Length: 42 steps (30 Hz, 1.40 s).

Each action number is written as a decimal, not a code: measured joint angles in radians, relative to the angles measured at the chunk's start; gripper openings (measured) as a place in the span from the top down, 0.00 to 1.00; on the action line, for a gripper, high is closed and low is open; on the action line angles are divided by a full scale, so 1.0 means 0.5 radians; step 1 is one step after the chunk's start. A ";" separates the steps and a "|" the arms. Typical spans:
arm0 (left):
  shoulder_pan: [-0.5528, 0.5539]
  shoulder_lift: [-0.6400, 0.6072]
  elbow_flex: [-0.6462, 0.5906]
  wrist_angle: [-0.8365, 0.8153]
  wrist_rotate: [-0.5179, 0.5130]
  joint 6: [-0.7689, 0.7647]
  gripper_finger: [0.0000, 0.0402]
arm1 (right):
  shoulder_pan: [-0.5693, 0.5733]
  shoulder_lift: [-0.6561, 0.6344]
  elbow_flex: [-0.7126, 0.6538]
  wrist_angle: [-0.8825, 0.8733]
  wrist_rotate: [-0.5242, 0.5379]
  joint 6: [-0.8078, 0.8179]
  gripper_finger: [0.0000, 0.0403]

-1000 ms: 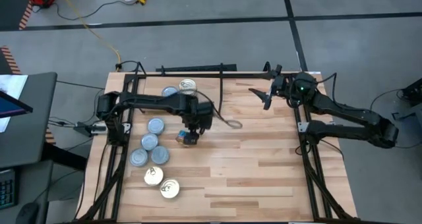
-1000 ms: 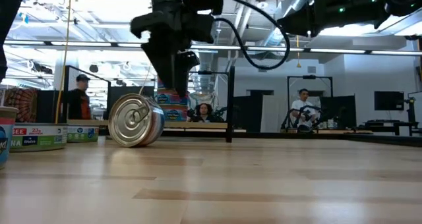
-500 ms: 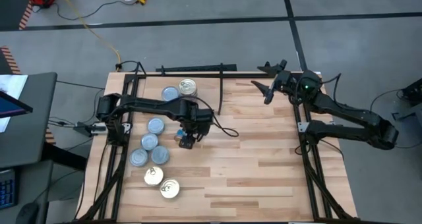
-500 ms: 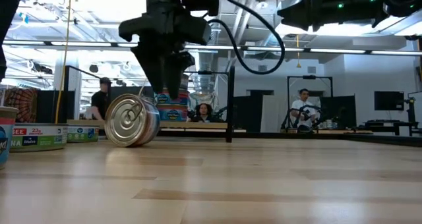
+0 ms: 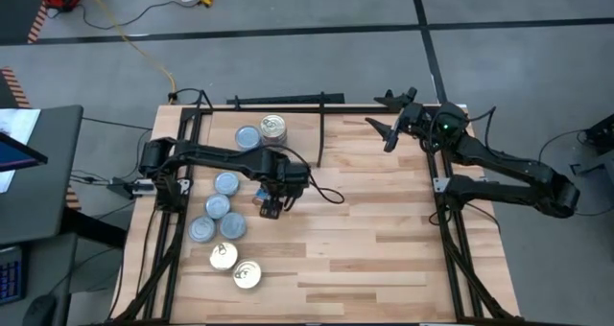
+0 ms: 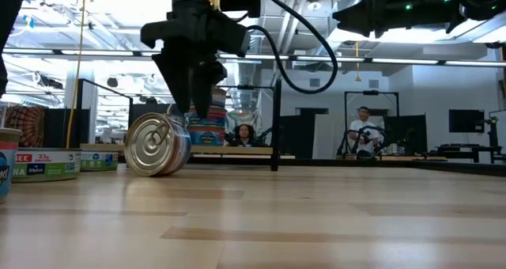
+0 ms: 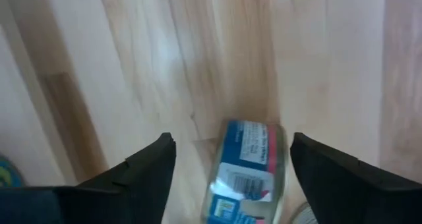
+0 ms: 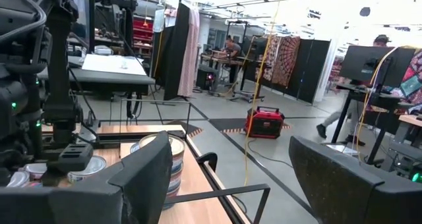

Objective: Stack canned seafood by type on shelf
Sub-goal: Stack the blue pink tuna can on top of the blue pink tuna cans on the shelf

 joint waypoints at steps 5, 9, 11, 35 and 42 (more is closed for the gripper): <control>-0.028 0.005 0.000 -0.015 0.039 -0.073 0.17 | 0.000 0.000 0.000 0.000 0.000 0.000 0.18; -0.086 0.107 0.000 -0.039 -0.001 -0.007 0.09 | 0.000 0.000 0.000 0.007 0.000 0.000 0.18; -0.103 0.146 0.000 -0.074 0.013 0.044 0.07 | 0.001 0.000 0.000 0.008 0.000 0.000 0.18; -0.104 0.223 0.006 -0.378 -0.136 0.336 0.54 | 0.002 0.000 0.000 0.011 0.000 -0.016 0.18; -0.005 0.119 0.315 -0.610 -0.246 0.216 0.54 | 0.004 0.000 0.000 0.000 -0.001 -0.016 0.18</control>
